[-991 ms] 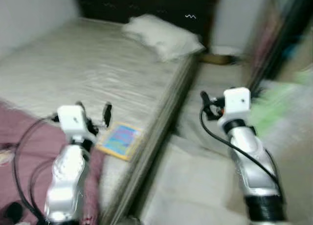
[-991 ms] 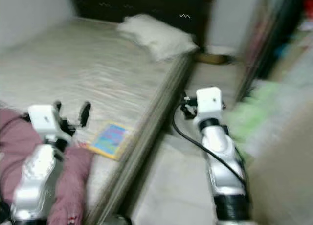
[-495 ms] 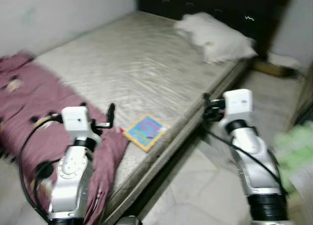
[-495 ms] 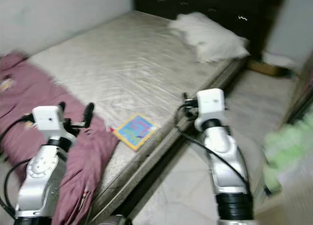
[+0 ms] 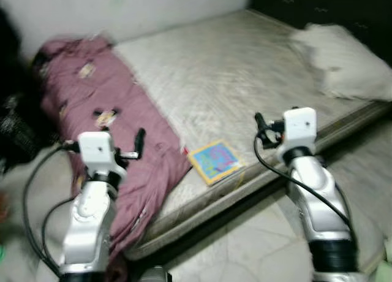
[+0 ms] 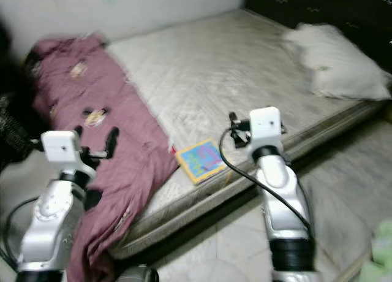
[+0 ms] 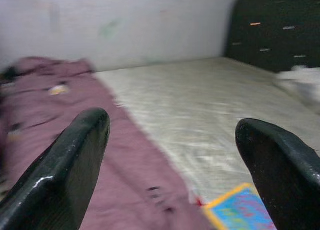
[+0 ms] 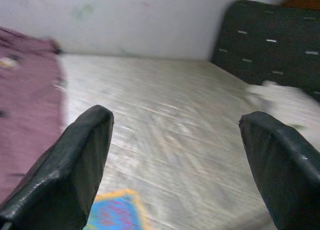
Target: Clean up the room
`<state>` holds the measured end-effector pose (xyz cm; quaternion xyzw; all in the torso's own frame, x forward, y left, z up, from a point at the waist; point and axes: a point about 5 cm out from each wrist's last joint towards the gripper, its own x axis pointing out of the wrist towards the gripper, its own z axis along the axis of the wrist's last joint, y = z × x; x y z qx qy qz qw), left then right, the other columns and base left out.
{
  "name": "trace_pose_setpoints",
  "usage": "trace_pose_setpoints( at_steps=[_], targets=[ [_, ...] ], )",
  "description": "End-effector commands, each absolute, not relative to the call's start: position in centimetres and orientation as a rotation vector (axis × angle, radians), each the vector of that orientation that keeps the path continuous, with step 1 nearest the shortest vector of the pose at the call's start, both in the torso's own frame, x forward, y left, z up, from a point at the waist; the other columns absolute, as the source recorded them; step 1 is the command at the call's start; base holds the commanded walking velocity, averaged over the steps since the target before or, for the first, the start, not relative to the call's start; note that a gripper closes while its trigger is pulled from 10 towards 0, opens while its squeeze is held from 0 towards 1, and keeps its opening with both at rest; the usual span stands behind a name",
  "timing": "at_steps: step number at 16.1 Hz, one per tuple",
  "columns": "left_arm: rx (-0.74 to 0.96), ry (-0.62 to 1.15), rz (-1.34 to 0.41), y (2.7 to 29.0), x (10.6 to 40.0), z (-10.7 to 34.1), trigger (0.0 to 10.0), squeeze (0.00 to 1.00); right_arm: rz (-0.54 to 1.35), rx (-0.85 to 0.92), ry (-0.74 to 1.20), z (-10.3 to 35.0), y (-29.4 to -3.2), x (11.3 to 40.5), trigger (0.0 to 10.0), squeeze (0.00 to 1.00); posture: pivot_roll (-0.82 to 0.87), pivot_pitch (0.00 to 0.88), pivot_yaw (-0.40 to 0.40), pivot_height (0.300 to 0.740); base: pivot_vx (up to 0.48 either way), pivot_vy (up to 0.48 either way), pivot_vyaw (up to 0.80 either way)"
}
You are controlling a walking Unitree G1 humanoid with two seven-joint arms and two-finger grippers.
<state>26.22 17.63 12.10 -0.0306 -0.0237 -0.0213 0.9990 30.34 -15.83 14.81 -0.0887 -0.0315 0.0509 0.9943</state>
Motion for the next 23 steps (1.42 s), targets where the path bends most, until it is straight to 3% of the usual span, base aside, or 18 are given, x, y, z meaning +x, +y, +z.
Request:
trace_pose_setpoints(
  at_steps=[1, 23],
  targets=[
    [-0.056, -0.061, -0.043, 17.53, 26.37, 12.49, 10.0, 0.00, 0.105, -0.175, -0.065, 14.75, -15.95, 30.28, 10.0, 0.00, -0.01, 0.002, 0.019, 0.740, 0.000, 0.000, 0.80],
    [-0.042, -0.059, -0.057, 17.46, 26.53, 12.50, 10.0, 0.00, 0.120, -0.136, -0.082, 14.59, -15.35, 30.63, 10.0, 0.00, 0.01, 0.000, 0.024, 0.740, 0.000, 0.000, 0.79]
  ],
)
